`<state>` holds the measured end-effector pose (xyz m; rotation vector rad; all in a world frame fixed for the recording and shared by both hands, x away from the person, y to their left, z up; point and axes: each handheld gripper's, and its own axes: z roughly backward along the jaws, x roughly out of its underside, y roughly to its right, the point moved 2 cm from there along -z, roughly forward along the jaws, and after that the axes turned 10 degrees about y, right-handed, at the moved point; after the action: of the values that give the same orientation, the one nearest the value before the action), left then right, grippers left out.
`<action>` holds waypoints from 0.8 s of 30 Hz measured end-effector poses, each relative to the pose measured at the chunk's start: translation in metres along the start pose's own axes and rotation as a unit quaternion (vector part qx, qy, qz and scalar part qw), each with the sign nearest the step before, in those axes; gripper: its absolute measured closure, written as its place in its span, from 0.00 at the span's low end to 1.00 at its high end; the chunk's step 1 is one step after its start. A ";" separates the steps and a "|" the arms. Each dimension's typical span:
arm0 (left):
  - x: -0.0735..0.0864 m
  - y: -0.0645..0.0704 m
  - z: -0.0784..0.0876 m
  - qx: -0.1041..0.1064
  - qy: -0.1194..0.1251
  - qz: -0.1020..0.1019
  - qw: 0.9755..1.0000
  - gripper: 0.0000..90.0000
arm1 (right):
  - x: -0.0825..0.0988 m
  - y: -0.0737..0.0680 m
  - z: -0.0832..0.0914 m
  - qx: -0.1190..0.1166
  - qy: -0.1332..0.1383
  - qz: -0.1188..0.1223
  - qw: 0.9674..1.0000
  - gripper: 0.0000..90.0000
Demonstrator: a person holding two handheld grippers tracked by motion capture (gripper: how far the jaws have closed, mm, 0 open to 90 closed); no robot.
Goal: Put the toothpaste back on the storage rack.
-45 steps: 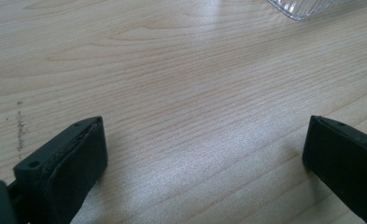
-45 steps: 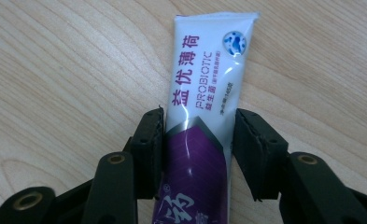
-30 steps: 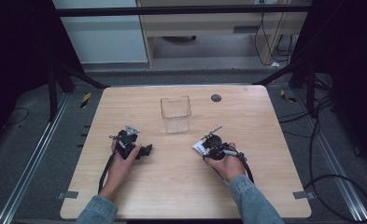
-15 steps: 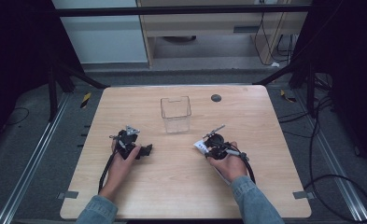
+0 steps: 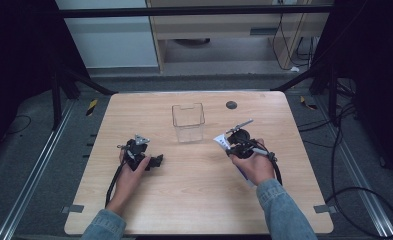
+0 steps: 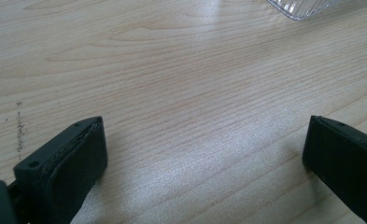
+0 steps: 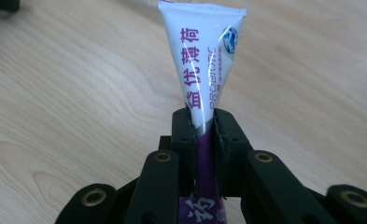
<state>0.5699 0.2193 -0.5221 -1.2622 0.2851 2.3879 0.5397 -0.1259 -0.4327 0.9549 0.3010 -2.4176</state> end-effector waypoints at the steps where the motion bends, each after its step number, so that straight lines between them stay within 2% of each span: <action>1: 0.000 0.000 0.000 0.000 0.000 0.000 1.000 0.00 | -0.003 0.002 0.003 0.003 0.006 -0.002 1.000 0.89; 2: 0.000 0.000 0.000 0.000 0.000 0.000 1.000 0.00 | -0.003 0.002 0.003 0.003 0.006 -0.002 1.000 0.89; 3: 0.000 0.000 0.000 0.000 0.000 0.000 1.000 0.00 | -0.010 0.006 0.011 0.006 0.019 -0.005 1.000 0.89; 7: 0.000 0.000 0.000 0.000 0.000 0.000 1.000 0.00 | -0.021 0.011 0.020 0.007 0.044 -0.016 0.999 0.89; 12: 0.000 0.000 0.000 0.000 0.000 0.000 1.000 0.00 | -0.033 0.015 0.027 0.007 0.085 -0.024 0.996 0.89; 14: 0.000 0.000 0.000 0.000 0.000 -0.001 1.000 0.00 | -0.035 0.016 0.027 0.006 0.091 -0.024 0.995 0.89; 15: 0.000 0.000 0.000 0.000 0.000 0.000 1.000 0.00 | -0.041 0.017 0.028 0.005 0.108 -0.025 0.994 0.89; 17: 0.000 0.000 0.000 0.000 0.000 0.000 1.000 0.00 | -0.043 0.017 0.027 0.006 0.112 -0.024 0.993 0.89; 19: 0.000 0.000 0.000 0.000 0.000 0.000 1.000 0.00 | -0.051 0.013 0.026 0.008 0.131 -0.026 0.991 0.89; 24: 0.000 0.000 0.000 0.000 0.000 -0.001 1.000 0.00 | -0.061 0.009 0.022 0.001 0.158 -0.034 0.987 0.89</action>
<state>0.5699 0.2195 -0.5221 -1.2607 0.2839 2.3872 0.5692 -0.1181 -0.3755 1.3505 0.4510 -2.3205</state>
